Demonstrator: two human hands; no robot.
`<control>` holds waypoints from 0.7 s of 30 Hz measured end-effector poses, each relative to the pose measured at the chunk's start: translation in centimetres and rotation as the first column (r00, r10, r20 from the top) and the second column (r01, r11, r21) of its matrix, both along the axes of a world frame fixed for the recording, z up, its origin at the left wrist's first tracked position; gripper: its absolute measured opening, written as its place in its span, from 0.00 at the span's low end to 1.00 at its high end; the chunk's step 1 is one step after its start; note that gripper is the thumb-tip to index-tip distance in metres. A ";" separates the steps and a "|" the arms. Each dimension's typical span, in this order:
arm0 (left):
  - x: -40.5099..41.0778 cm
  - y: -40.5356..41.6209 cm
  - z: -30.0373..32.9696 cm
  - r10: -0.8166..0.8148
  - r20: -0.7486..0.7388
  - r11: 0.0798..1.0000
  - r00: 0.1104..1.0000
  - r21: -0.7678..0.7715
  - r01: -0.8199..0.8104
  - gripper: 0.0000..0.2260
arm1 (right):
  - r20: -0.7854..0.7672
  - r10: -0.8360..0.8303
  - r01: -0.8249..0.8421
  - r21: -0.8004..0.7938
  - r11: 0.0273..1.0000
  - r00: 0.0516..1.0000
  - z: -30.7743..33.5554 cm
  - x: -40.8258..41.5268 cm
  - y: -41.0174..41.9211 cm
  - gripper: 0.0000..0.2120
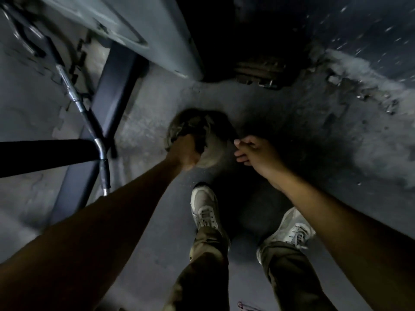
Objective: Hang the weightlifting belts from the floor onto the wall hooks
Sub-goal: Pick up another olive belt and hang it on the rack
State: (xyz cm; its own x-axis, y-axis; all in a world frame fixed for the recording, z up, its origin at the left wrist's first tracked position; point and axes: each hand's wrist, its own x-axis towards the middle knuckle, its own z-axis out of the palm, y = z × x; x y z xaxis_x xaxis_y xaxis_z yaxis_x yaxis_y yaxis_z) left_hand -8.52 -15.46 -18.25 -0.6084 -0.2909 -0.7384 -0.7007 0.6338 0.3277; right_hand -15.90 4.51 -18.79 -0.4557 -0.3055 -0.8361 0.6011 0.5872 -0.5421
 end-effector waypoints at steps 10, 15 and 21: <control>-2.1 10.1 21.0 0.494 -0.079 0.638 0.866 0.710 -0.299 0.18 | 0.313 -0.421 0.403 0.122 0.907 0.852 20.7 -6.9 5.4 0.37; -4.2 11.9 34.6 0.554 -0.113 0.533 0.825 0.809 -0.248 0.13 | 0.098 -0.375 0.388 -0.223 0.894 0.922 35.1 -10.7 8.1 0.26; -9.2 13.0 52.4 0.796 0.147 0.148 0.587 0.893 -0.425 0.30 | -0.417 -0.288 0.100 -0.416 0.904 0.862 52.8 -10.8 10.4 0.21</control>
